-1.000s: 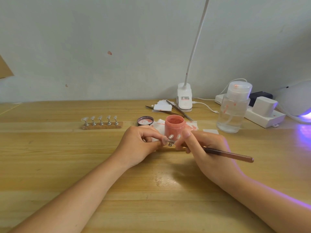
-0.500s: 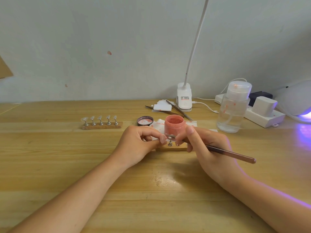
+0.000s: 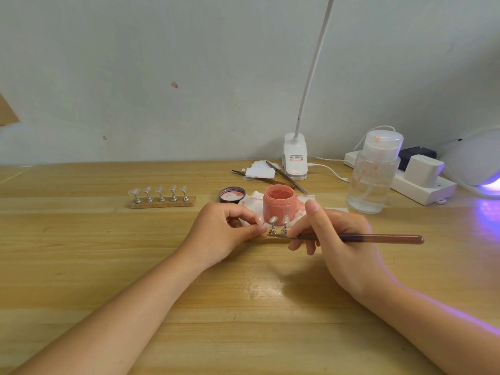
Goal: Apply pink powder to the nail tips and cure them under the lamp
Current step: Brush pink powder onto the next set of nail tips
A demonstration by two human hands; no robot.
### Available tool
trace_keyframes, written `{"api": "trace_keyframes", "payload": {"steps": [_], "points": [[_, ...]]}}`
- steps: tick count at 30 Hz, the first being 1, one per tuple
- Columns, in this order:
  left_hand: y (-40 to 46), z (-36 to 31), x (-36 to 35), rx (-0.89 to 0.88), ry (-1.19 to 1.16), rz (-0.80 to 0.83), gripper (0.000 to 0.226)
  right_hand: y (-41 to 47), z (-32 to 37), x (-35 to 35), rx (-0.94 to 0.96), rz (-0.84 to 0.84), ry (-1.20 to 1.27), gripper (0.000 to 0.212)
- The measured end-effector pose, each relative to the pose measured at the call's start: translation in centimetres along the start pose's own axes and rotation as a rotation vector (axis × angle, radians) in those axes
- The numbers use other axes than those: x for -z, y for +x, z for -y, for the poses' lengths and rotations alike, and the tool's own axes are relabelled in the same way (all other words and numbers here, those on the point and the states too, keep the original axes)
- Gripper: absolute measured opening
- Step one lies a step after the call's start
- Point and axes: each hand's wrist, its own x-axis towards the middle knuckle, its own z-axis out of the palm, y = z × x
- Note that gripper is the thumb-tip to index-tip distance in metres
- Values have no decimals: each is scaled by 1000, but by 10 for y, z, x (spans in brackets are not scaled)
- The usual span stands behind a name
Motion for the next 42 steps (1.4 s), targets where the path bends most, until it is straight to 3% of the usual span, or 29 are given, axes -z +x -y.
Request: {"api": "trace_keyframes", "payload": {"steps": [12,21,29,42], "points": [[5,2,-1,20,67,53,12,1,2,1,-13,5,5,42],[8,-1,-4,32,151,149,30,3,4,3,-17,-82,63,44],[13,-10,9,65,178,298,24,7,5,7,-48,-183,69,28],[8,-11,-4,-35,146,165,17,7,5,8,-86,-206,107,32]]}}
